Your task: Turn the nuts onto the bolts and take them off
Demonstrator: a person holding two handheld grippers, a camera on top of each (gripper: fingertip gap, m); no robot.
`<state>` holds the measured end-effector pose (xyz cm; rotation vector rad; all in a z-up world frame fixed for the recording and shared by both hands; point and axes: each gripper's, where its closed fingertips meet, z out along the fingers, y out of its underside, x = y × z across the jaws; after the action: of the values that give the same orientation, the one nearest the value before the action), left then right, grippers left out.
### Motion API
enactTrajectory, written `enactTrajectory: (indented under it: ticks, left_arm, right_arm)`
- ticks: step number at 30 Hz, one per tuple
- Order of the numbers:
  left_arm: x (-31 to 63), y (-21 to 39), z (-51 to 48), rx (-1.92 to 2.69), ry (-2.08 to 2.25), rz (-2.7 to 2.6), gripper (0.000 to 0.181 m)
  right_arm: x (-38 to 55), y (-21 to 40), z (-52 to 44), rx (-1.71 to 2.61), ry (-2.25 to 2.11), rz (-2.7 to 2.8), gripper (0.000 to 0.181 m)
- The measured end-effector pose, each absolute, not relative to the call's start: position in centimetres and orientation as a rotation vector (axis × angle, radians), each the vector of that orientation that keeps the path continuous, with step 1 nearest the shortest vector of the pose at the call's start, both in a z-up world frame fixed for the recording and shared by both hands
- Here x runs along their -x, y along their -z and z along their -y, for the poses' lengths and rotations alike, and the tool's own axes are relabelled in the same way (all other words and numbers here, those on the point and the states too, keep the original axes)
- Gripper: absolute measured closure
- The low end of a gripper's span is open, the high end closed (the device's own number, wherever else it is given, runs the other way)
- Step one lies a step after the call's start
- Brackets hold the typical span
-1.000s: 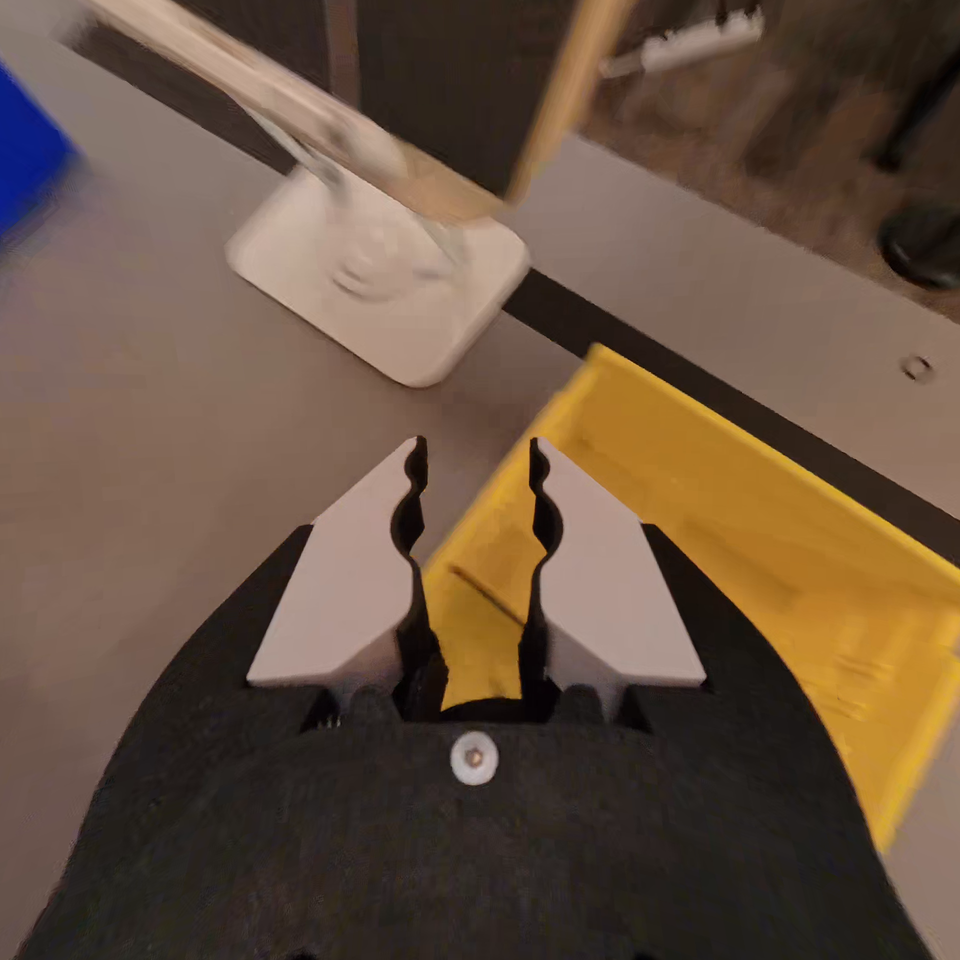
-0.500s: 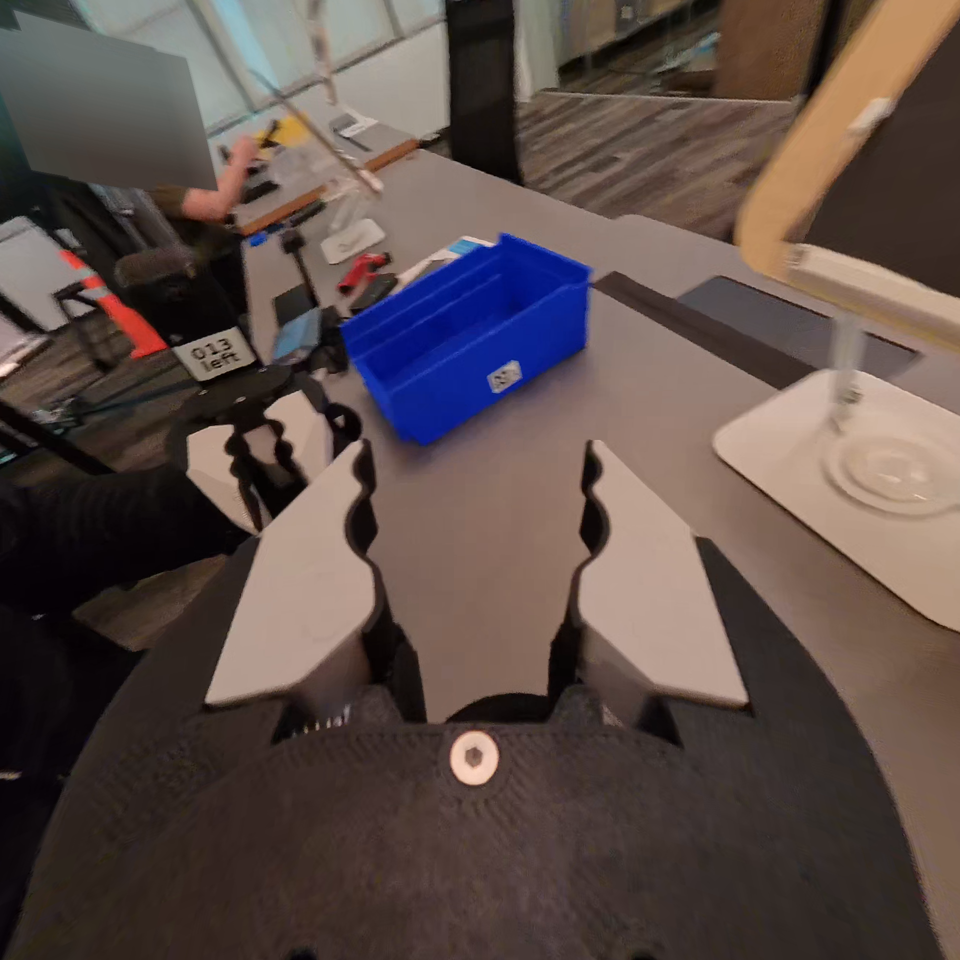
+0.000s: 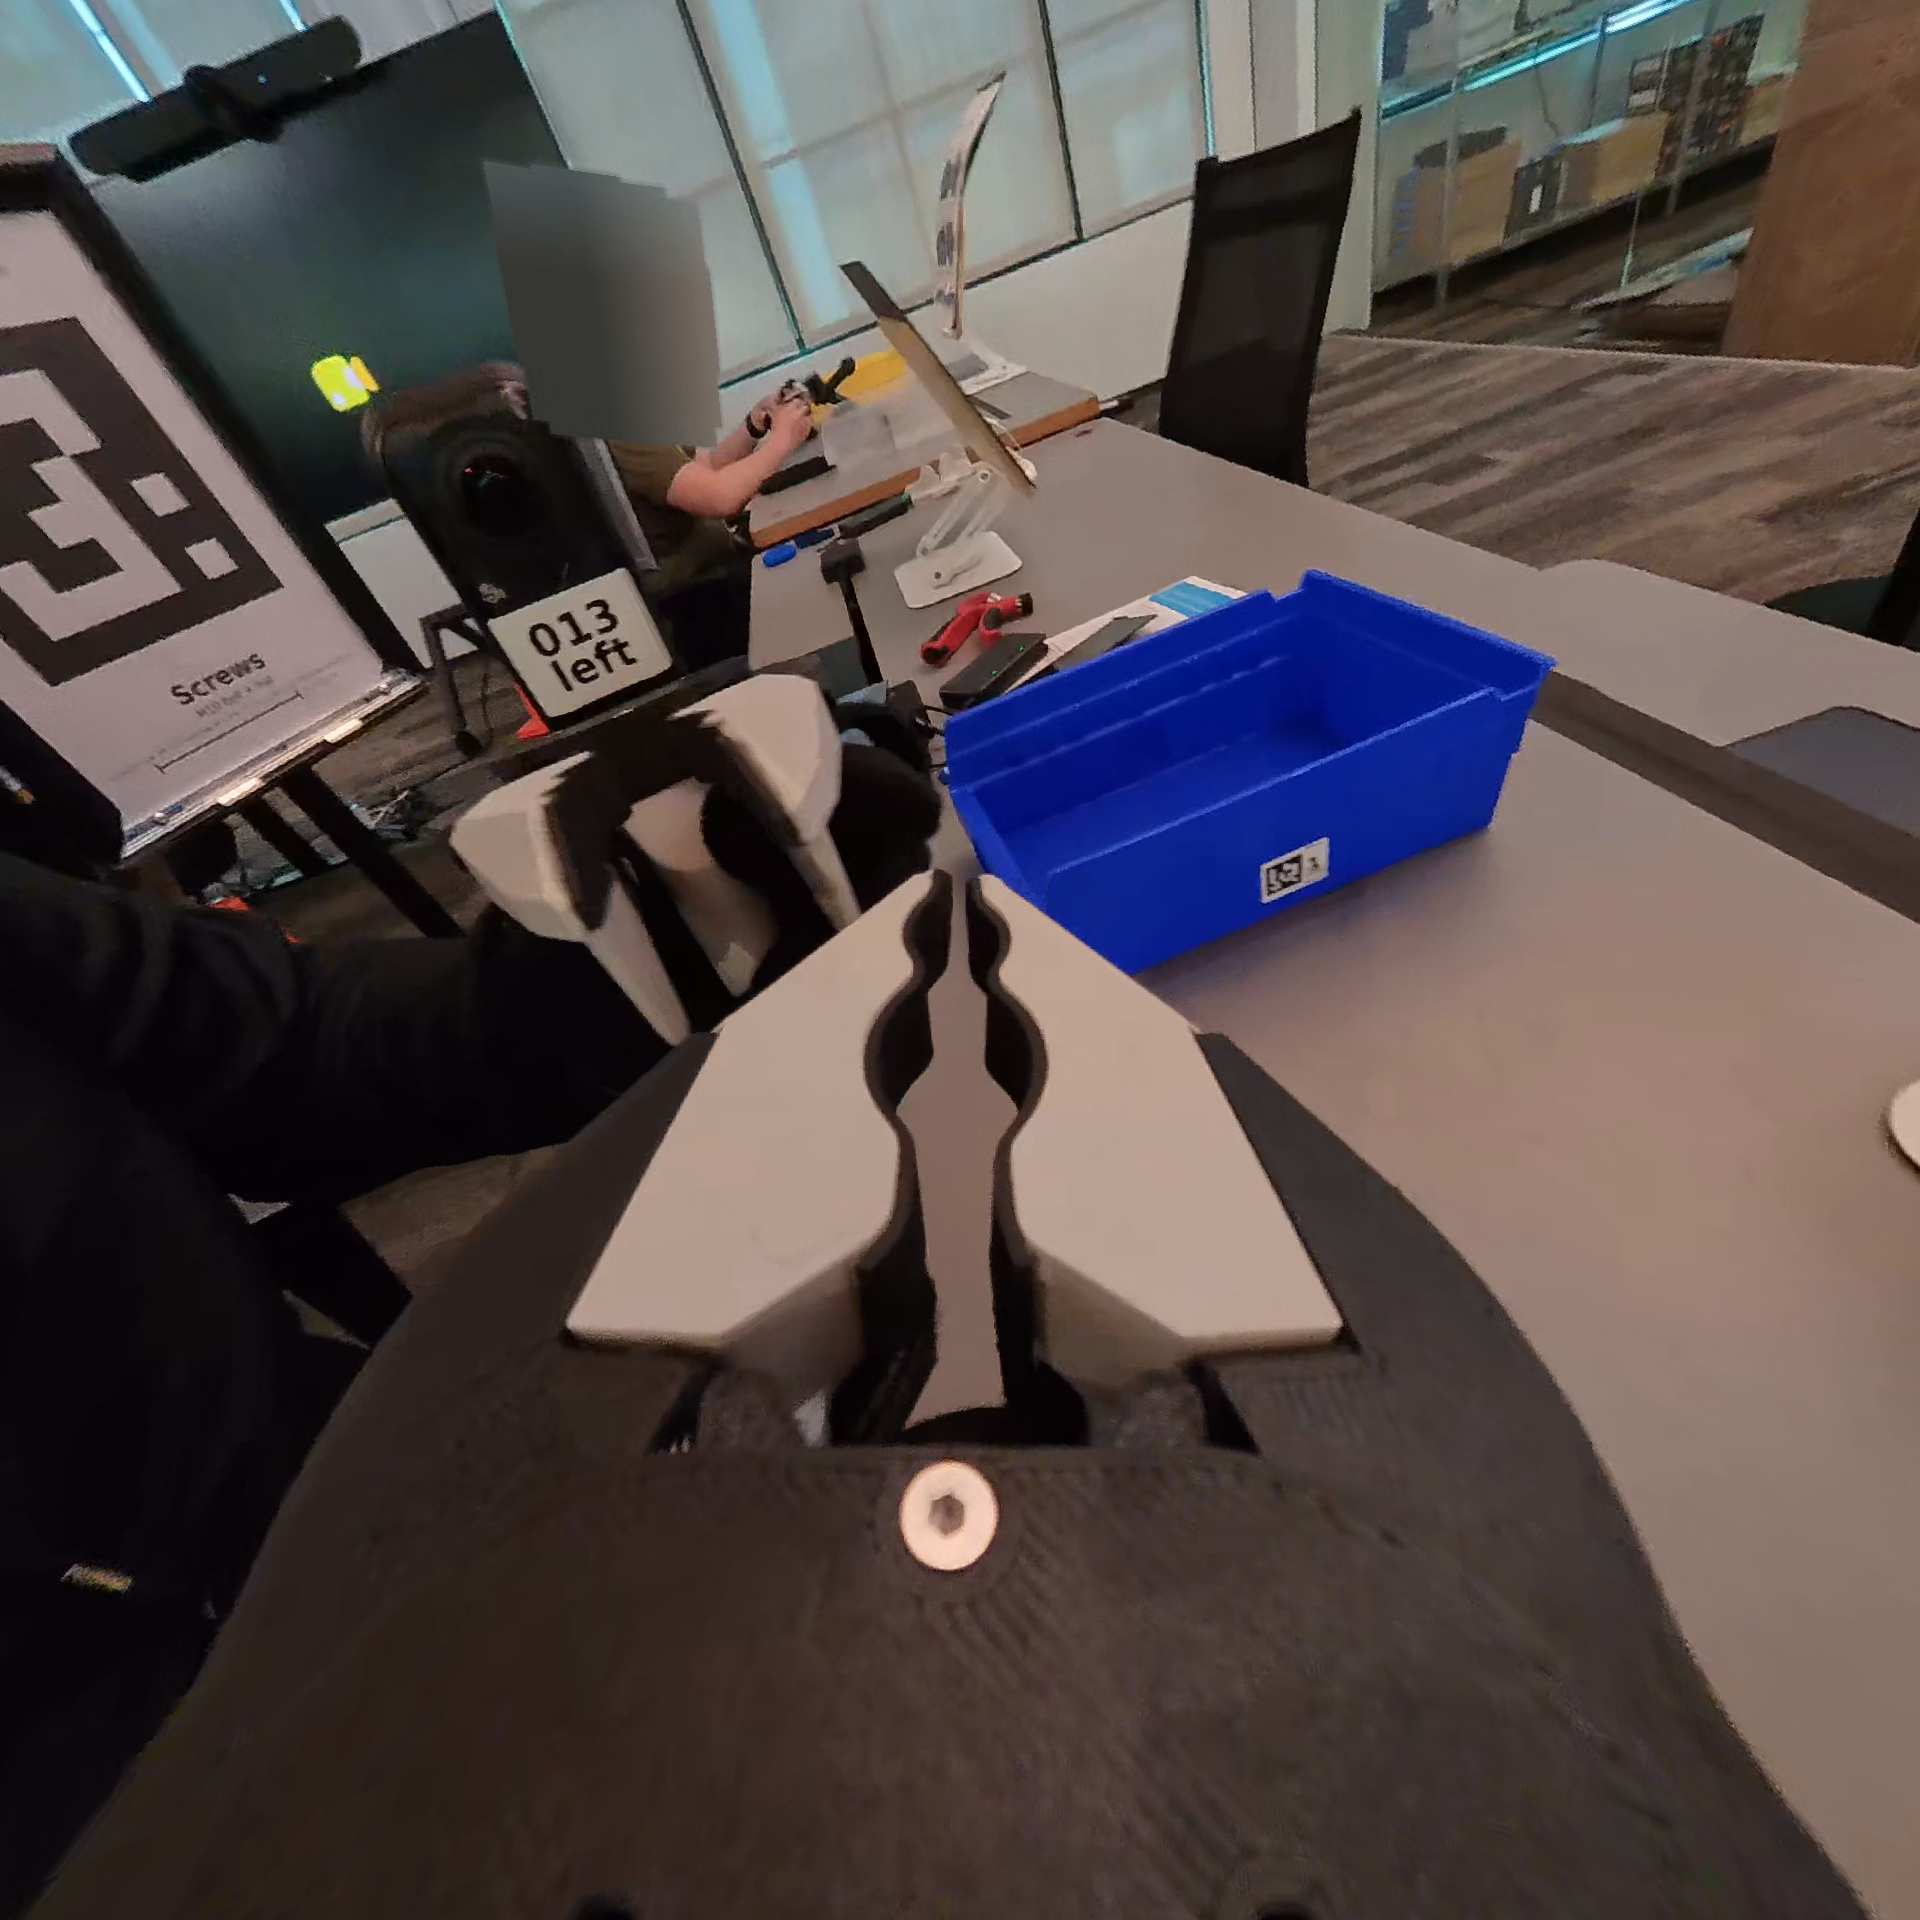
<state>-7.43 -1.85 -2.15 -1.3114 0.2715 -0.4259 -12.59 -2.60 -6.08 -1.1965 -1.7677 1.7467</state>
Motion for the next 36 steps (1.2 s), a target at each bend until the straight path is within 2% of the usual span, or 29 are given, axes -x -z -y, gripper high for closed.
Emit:
enactTrajectory:
  ticks: [5,8,12,18,21,36]
  left_arm:
    - [6.6,3.4,0.6,1.374,0.422,-0.259,0.153]
    - [7.4,3.6,0.6,1.381,0.426,-0.233,0.157]
    - [8.0,3.2,0.4,1.363,0.350,-0.202,0.148]
    - [7.3,3.6,0.6,1.376,0.441,-0.224,0.163]
    - [5.8,4.1,0.8,1.383,0.551,-0.281,0.181]
    - [5.9,4.7,0.7,1.331,0.617,-0.204,0.177]
  right_arm:
    - [13.0,7.1,4.0,1.189,-1.670,1.801,0.181]
    - [13.0,6.9,3.9,1.195,-1.691,1.782,0.181]
    - [13.0,6.4,3.9,1.184,-1.803,1.733,0.181]
    - [12.6,7.0,4.0,1.147,-1.832,1.765,0.181]
    - [12.5,7.9,4.5,1.105,-1.769,1.818,0.181]
    - [12.9,9.5,4.0,1.075,-1.690,1.848,0.181]
